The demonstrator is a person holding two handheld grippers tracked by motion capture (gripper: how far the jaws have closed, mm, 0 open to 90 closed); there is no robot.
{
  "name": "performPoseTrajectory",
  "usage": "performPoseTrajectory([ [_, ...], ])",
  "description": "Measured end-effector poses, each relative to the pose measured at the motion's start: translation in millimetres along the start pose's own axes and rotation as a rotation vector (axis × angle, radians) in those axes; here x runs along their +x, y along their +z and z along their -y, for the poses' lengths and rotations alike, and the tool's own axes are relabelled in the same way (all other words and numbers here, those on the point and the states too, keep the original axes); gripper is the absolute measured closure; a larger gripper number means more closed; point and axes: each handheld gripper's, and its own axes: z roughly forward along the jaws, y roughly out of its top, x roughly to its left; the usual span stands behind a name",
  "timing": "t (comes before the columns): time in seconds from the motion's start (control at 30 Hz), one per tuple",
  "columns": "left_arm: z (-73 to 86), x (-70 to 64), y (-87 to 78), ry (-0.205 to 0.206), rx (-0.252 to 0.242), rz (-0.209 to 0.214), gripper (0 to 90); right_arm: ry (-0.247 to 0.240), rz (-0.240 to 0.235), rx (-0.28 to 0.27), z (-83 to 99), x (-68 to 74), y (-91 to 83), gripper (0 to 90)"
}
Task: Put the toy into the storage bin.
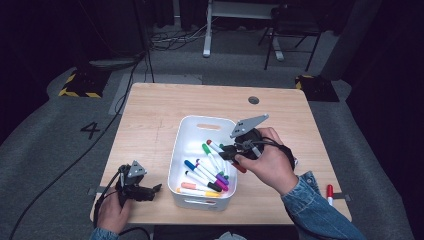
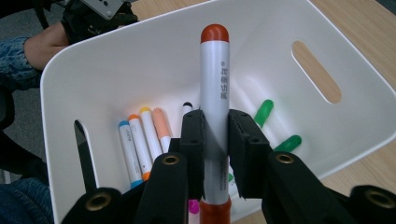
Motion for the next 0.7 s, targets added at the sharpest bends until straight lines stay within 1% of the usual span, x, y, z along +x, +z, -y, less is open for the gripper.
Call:
performPoseTrajectory([
  [0.07,0.0,0.0,0.0,0.0,0.0,0.0,6.7,-0.003,-0.002,0.001,-1.4,0.9,1.5,76.9],
  [0.13,-0.1,0.1,-0.2,0.0,0.002,0.002,6.7,-0.019,-0.006,0.002,-3.5,2.8,4.9,77.0],
  [0.23,0.0,0.0,0.0,0.0,0.001,0.001,6.7,-0.015,-0.012,0.0,-4.7,4.2,6.4,77.0],
  [0.27,-0.1,0.1,0.0,0.0,0.002,0.001,6.6,-0.017,-0.017,-0.013,-6.7,5.0,6.7,77.0],
  [0.33,0.0,-0.1,0.3,-0.002,-0.001,0.0,6.1,-0.016,-0.019,-0.016,-7.5,5.6,6.5,77.0],
  [0.37,0.0,-1.0,1.1,-0.008,0.007,0.02,5.4,-0.019,-0.025,-0.021,-9.8,7.4,6.4,77.0],
  [0.4,-0.6,-0.7,1.3,0.004,0.015,0.019,4.1,-0.025,-0.026,-0.023,-10.8,8.0,6.8,77.0],
  [0.43,-0.6,-0.7,1.3,0.004,0.015,0.019,0.7,-0.025,-0.026,-0.023,-10.8,8.0,6.8,77.0],
  [0.47,-0.9,-1.6,2.2,0.02,0.019,0.018,0.7,-0.025,-0.028,-0.022,-12.0,9.1,7.3,77.0],
  [0.5,-0.9,-1.2,2.1,0.019,0.021,0.02,0.0,-0.038,-0.032,-0.019,-13.4,10.3,9.9,77.0],
  [0.6,-0.9,-1.2,2.1,0.02,0.022,0.021,0.0,-0.041,-0.035,-0.011,-13.6,10.9,12.7,77.0],
  [0.7,-1.0,-1.1,2.1,0.019,0.022,0.021,0.0,-0.042,-0.037,0.007,-11.8,10.1,19.0,77.0],
])
